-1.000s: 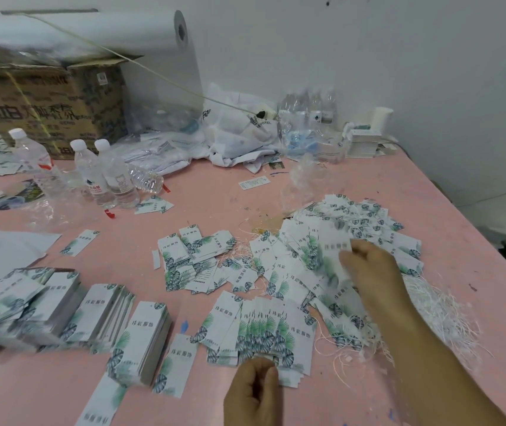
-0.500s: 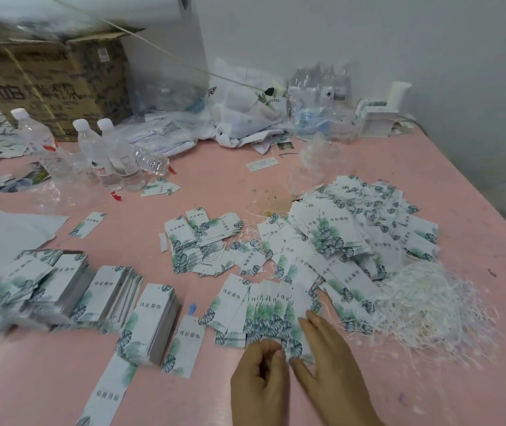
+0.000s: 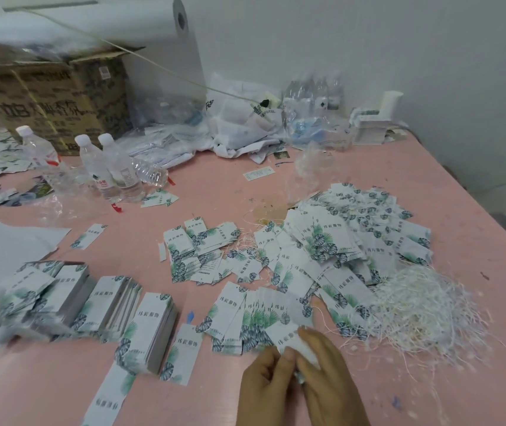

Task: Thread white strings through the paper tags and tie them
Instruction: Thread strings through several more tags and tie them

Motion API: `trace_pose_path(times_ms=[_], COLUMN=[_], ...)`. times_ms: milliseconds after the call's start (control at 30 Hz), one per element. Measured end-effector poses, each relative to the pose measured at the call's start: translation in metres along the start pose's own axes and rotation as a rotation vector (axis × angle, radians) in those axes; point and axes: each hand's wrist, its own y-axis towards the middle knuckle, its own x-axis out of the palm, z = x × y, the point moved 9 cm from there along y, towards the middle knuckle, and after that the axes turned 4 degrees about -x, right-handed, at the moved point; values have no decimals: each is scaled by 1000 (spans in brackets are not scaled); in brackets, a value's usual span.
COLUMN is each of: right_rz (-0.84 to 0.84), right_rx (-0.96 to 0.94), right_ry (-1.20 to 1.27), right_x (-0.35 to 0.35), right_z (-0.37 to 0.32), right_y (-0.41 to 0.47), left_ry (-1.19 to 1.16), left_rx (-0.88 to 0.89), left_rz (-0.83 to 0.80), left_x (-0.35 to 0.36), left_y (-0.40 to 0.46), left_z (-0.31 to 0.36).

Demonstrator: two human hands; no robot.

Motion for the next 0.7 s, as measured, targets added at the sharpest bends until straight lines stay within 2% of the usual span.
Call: trace_pose_path(times_ms=[100,167,267,367,467,633,700], right_rz=[-67,-43,67,76,33,110,114], right_rx=[-49,95,388,536,640,779,802], right_ry=[93,261,511,530,553,595,605], right_x=[6,2,1,13,24,20,19], right_z=[-4,16,40,54,65,86,89], right_y=[-6,-11,-21,-27,-37,-44,-45], left_ry=[-177,-132,74,209,454,656,816], left_rx=[-54,-53,5,12,54,230,336], left_rz=[-46,-35,38,41,27,305,395], left_x=[7,3,-9,-10,-7,-33,-45], left_y=[-1,-1,-1,-3,-5,-4,7], left_z=[5,3,5,4,10,47,70])
